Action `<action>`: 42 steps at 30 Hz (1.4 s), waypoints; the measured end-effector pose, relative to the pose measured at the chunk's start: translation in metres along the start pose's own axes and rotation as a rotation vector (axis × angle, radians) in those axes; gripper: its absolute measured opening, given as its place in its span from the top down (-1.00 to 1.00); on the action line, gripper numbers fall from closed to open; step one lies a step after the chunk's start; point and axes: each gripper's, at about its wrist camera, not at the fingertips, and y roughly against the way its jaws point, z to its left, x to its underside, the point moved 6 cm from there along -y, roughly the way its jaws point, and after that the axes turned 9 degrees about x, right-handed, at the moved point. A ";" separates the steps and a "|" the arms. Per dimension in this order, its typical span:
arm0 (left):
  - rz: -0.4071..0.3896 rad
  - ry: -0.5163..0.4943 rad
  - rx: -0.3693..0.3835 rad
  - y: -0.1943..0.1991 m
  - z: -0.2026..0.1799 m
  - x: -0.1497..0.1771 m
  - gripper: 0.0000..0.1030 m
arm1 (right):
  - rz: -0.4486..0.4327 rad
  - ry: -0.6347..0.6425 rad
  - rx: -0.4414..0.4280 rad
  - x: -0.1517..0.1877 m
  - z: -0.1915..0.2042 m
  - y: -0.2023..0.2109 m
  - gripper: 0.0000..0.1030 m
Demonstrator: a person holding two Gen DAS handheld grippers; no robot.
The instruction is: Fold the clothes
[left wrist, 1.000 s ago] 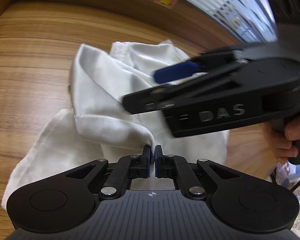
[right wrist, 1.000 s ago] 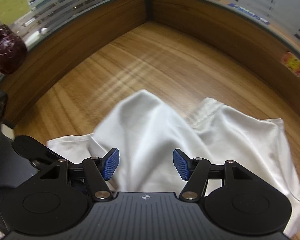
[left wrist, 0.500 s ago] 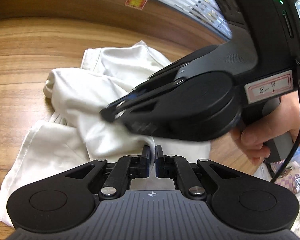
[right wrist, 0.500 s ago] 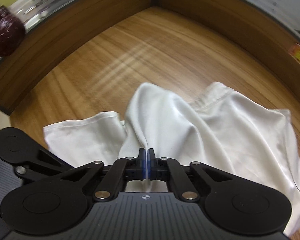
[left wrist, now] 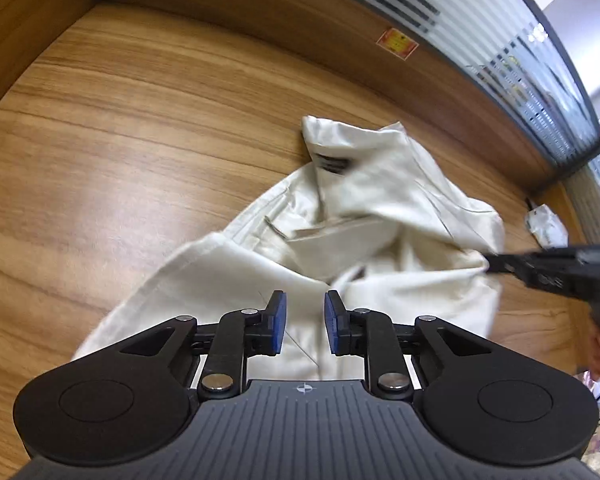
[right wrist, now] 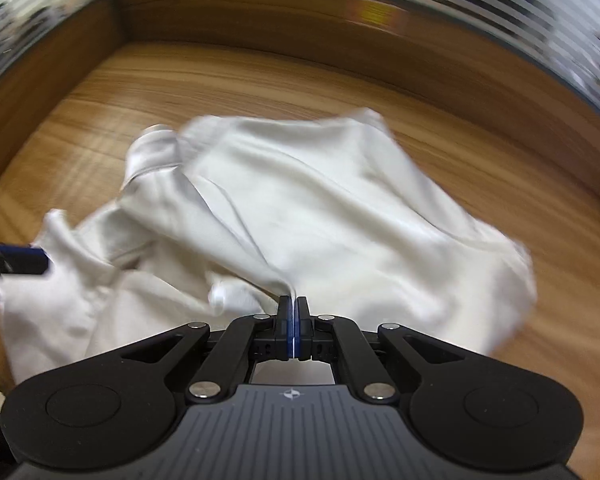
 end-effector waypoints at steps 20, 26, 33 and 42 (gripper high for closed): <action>0.144 -0.121 -0.037 -0.068 -0.041 0.008 0.54 | 0.216 -0.360 0.365 0.174 -0.225 -0.006 0.99; 0.159 -0.152 -0.063 -0.093 -0.047 -0.001 0.38 | 0.277 -0.419 0.406 0.216 -0.263 -0.013 0.98; 0.158 -0.164 -0.092 -0.118 -0.047 -0.017 0.09 | 0.217 -0.425 0.335 0.215 -0.277 -0.009 0.57; 0.171 -0.212 -0.096 -0.150 -0.077 -0.029 0.02 | 0.104 -0.335 0.182 0.154 -0.276 -0.035 -0.23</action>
